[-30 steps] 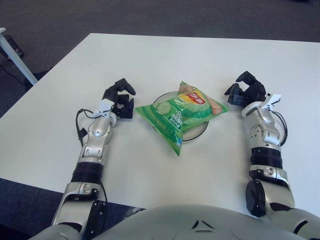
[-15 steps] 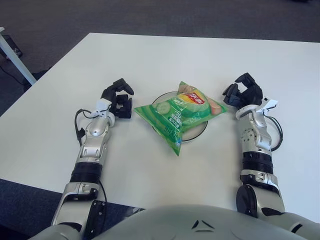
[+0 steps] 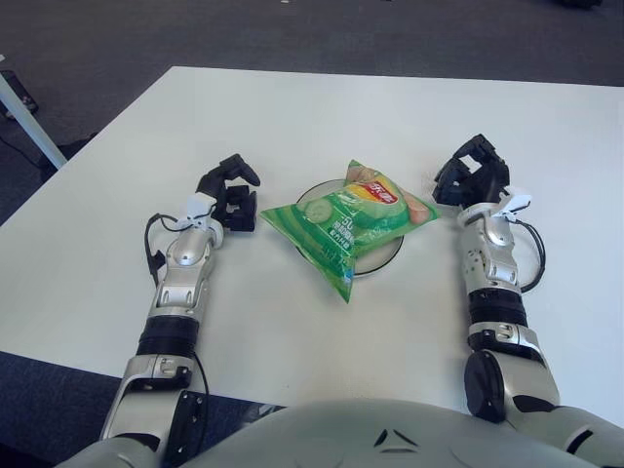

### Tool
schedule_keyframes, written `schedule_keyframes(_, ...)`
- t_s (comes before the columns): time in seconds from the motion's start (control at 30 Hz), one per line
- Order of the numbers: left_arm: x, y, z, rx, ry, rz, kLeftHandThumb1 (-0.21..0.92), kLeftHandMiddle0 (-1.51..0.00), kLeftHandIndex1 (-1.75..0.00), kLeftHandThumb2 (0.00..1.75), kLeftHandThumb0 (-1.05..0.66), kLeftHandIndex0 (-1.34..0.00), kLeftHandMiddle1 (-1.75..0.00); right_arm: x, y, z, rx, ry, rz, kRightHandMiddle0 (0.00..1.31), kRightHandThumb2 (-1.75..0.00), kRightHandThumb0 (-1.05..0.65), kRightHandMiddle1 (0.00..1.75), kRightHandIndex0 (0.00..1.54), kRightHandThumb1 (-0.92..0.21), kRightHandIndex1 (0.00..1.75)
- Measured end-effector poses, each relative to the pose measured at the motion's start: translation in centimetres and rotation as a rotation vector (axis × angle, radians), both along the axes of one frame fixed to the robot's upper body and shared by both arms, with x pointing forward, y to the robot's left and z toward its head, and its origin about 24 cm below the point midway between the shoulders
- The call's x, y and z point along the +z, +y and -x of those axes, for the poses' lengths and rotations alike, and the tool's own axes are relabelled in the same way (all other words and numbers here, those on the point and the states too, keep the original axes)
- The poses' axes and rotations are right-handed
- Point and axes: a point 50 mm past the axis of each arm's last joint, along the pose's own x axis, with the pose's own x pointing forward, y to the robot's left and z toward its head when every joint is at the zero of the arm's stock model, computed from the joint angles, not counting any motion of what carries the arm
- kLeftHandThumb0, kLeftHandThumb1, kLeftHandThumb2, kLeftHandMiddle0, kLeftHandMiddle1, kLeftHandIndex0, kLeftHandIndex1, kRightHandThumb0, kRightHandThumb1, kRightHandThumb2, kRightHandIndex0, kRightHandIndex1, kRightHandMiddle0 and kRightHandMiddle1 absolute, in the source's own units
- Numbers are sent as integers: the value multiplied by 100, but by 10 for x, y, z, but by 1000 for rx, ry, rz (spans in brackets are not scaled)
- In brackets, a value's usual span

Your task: Put the snack into the plate.

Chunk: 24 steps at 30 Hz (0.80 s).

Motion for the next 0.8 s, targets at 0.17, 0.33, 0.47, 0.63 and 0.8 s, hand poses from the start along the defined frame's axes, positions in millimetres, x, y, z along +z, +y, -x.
schedule_keyframes(0.17,1,0,-1,2,-18,21,18,-129,-175,148,-53,-72,-175,-5,2,-2,-8,67,84,63,-134,-47,174,131,-29,175)
schedule_keyframes(0.33,1,0,-2,4,-23,36,19,-128,-175,147,-53,-72,-175,-7,3,-3,-1,96,109,58,-127,-47,175,132,-36,175)
schedule_keyframes(0.47,-1,0,-2,-10,-16,42,23,-129,-175,142,-51,-68,-175,-6,2,-3,-5,97,98,57,-124,-46,175,131,-38,175)
schedule_keyframes(0.63,-1,0,-3,-15,-12,41,25,-130,-175,139,-50,-66,-175,-6,-1,-3,-17,91,66,56,-124,-46,175,131,-38,175)
schedule_keyframes(0.8,-2,0,-3,-12,-9,42,25,-130,-175,139,-50,-66,-175,-6,-1,-2,-35,89,51,56,-124,-46,175,130,-38,175)
